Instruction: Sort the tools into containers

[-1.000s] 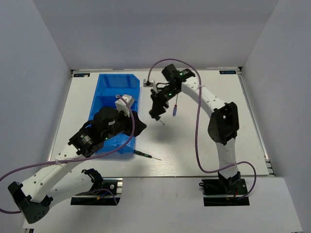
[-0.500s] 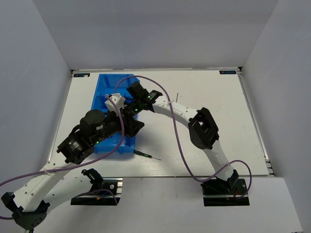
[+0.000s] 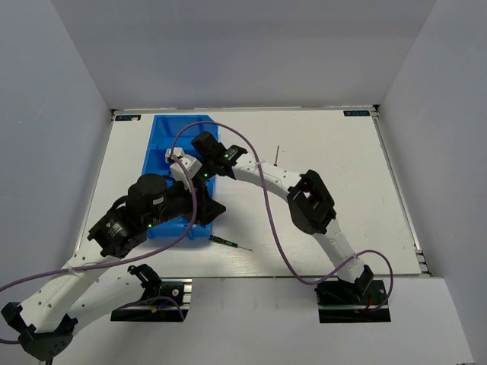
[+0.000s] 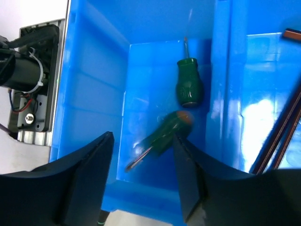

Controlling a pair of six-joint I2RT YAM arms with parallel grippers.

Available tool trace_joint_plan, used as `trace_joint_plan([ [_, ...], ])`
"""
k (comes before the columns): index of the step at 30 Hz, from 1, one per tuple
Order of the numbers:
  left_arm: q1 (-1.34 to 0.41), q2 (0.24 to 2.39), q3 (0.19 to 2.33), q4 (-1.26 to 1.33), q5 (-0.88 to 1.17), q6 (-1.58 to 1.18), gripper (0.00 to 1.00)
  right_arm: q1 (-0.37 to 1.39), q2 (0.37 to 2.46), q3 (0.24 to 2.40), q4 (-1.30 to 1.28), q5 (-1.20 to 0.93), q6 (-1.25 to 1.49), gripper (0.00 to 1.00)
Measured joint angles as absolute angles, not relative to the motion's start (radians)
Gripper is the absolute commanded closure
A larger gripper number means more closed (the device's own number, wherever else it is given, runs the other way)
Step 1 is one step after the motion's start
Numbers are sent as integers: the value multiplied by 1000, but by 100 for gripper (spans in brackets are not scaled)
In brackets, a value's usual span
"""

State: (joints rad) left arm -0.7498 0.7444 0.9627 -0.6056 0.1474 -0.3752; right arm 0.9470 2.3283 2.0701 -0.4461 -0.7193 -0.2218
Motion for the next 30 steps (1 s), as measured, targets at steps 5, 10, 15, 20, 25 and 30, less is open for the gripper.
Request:
trace_joint_plan([
  [5, -750, 790, 984, -635, 220, -366, 41, 921, 2284, 2045, -439, -720, -202, 40],
  [10, -749, 846, 1023, -648, 294, -321, 68, 866, 2182, 1995, -450, -720, -162, 100],
  [15, -752, 963, 1037, -649, 368, -230, 80, 722, 1977, 1830, -549, -685, -184, 100],
  [20, -776, 1227, 1050, -680, 402, -79, 71, 481, 1776, 1564, -674, -654, -287, 59],
  [25, -864, 1522, 1121, -768, 377, 57, 53, 278, 1689, 1346, -805, -659, -392, 54],
  [30, -959, 1715, 1242, -842, 287, 146, 53, 180, 1590, 1193, -874, -690, -435, 54],
])
